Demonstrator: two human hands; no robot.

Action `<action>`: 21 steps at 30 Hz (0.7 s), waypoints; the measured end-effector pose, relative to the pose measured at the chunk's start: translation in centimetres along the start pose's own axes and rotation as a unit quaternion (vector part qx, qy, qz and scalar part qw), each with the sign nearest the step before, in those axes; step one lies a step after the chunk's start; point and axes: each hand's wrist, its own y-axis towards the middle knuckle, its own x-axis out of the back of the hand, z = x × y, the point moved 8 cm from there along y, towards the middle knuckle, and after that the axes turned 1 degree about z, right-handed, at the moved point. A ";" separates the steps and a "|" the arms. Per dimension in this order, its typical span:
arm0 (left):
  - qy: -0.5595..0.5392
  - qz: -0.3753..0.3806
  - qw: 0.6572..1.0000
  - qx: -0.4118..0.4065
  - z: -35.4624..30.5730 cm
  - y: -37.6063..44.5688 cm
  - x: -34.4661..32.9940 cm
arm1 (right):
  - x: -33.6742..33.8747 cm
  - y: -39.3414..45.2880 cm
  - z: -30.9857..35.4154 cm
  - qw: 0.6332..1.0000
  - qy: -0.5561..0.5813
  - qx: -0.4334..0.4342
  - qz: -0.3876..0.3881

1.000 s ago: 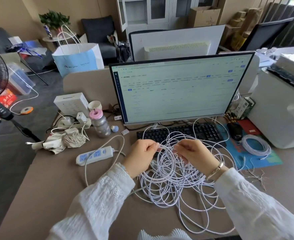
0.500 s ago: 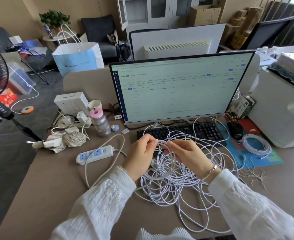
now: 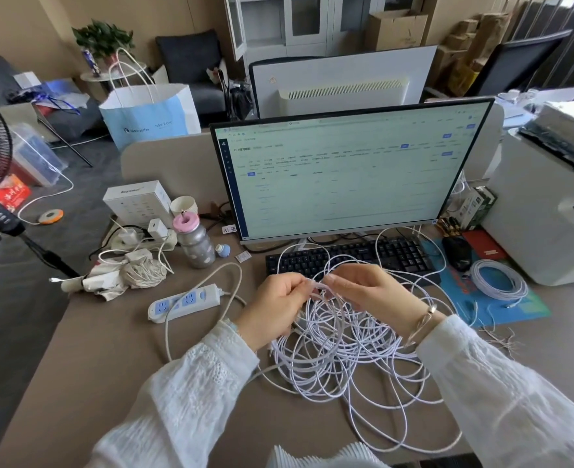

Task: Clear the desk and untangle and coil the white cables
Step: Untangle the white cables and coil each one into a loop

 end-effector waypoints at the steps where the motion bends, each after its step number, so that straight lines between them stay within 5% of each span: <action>1: 0.022 -0.011 1.000 -0.017 -0.3 0.0 0.1 | -0.6 0.0 -0.1 0.999 -0.009 -0.009 0.030; 5: 0.064 -0.029 0.997 -0.035 -0.4 0.1 0.1 | -1.7 0.1 -1.2 0.996 0.009 -0.047 0.072; 12: -0.029 0.005 0.999 0.027 0.9 -0.3 -0.3 | 0.1 0.7 -2.7 0.998 0.028 -0.052 -0.017; 18: -0.068 -0.023 0.997 0.031 1.3 0.0 0.1 | 0.4 0.6 -3.4 0.977 0.181 -0.066 -0.089; 21: -0.035 -0.061 0.998 0.005 1.7 0.3 0.7 | -0.6 0.1 -3.3 0.981 0.172 -0.092 -0.019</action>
